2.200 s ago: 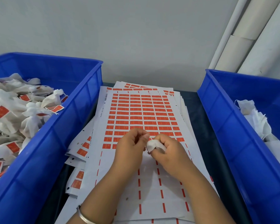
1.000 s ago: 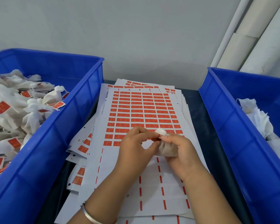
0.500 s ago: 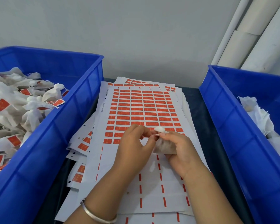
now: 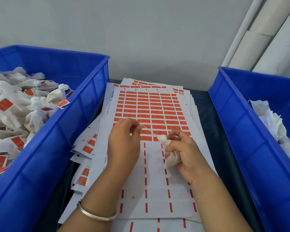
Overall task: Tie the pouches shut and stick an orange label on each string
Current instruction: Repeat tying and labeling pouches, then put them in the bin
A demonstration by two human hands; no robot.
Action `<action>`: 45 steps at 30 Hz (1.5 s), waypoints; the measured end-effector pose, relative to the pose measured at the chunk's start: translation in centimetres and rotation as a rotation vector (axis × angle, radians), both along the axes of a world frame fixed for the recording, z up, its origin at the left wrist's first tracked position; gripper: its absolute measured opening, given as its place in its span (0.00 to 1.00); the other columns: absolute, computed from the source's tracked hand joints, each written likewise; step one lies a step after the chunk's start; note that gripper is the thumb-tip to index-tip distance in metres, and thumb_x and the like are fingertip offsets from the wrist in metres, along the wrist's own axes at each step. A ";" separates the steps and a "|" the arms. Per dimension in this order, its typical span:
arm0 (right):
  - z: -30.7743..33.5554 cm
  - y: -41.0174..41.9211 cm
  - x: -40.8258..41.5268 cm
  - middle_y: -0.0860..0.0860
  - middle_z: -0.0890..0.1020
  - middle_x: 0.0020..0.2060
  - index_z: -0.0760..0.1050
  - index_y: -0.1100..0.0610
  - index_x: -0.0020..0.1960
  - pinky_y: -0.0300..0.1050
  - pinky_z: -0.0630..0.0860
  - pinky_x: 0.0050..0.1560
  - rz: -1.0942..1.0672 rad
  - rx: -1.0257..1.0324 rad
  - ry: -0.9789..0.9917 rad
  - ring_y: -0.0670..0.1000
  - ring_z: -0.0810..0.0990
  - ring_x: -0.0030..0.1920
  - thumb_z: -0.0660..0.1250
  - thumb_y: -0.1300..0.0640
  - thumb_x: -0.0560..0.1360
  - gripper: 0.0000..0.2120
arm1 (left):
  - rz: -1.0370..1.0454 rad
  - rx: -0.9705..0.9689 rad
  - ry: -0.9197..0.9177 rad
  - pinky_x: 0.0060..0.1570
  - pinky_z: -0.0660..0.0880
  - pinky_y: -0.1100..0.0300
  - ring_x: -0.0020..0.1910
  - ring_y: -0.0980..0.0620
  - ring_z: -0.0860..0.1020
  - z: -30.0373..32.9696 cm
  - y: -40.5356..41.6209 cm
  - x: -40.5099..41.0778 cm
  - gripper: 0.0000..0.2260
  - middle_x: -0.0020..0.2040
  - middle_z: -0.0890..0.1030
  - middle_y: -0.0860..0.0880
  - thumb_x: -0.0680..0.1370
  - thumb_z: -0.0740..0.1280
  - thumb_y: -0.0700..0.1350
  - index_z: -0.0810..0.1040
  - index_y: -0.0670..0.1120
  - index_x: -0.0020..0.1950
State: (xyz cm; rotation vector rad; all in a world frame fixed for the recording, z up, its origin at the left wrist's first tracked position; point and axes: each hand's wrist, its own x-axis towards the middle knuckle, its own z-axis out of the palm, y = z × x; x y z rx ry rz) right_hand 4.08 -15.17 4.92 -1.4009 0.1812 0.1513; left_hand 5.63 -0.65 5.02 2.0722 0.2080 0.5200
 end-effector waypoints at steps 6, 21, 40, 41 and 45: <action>0.5 0.2 -0.6 0.48 0.83 0.48 0.80 0.45 0.52 0.39 0.77 0.37 0.392 -0.059 -0.031 0.48 0.81 0.35 0.66 0.66 0.66 0.21 | 0.039 -0.058 -0.039 0.40 0.69 0.72 0.38 0.62 0.74 0.9 0.9 -0.1 0.05 0.38 0.71 0.66 0.74 0.68 0.47 0.74 0.57 0.45; 2.8 2.6 -0.3 0.49 0.85 0.38 0.85 0.47 0.42 0.38 0.78 0.48 0.409 -0.013 -0.243 0.49 0.84 0.44 0.67 0.49 0.68 0.09 | -0.325 0.216 -0.066 0.40 0.67 0.74 0.46 0.65 0.73 5.5 4.8 -1.4 0.08 0.40 0.74 0.65 0.73 0.70 0.49 0.74 0.62 0.40; -1.1 3.5 1.8 0.53 0.79 0.28 0.84 0.55 0.36 0.42 0.80 0.37 0.117 0.365 0.075 0.48 0.79 0.31 0.69 0.57 0.65 0.05 | -0.360 0.557 0.476 0.62 0.66 0.57 0.70 0.55 0.65 -3.5 6.3 0.6 0.32 0.74 0.60 0.59 0.73 0.63 0.65 0.59 0.56 0.74; -1.1 3.5 1.8 0.53 0.79 0.28 0.84 0.55 0.36 0.42 0.80 0.36 0.112 0.369 0.079 0.48 0.79 0.30 0.69 0.57 0.65 0.05 | -0.365 0.584 0.487 0.64 0.66 0.56 0.71 0.54 0.64 -3.6 6.3 0.5 0.33 0.75 0.59 0.58 0.73 0.62 0.65 0.58 0.56 0.74; -1.1 3.5 1.7 0.53 0.79 0.28 0.84 0.54 0.36 0.41 0.79 0.36 0.106 0.349 0.070 0.48 0.79 0.30 0.69 0.57 0.64 0.05 | -0.365 0.645 0.502 0.66 0.65 0.55 0.72 0.53 0.62 -3.6 6.0 0.5 0.32 0.76 0.57 0.57 0.74 0.61 0.64 0.57 0.55 0.75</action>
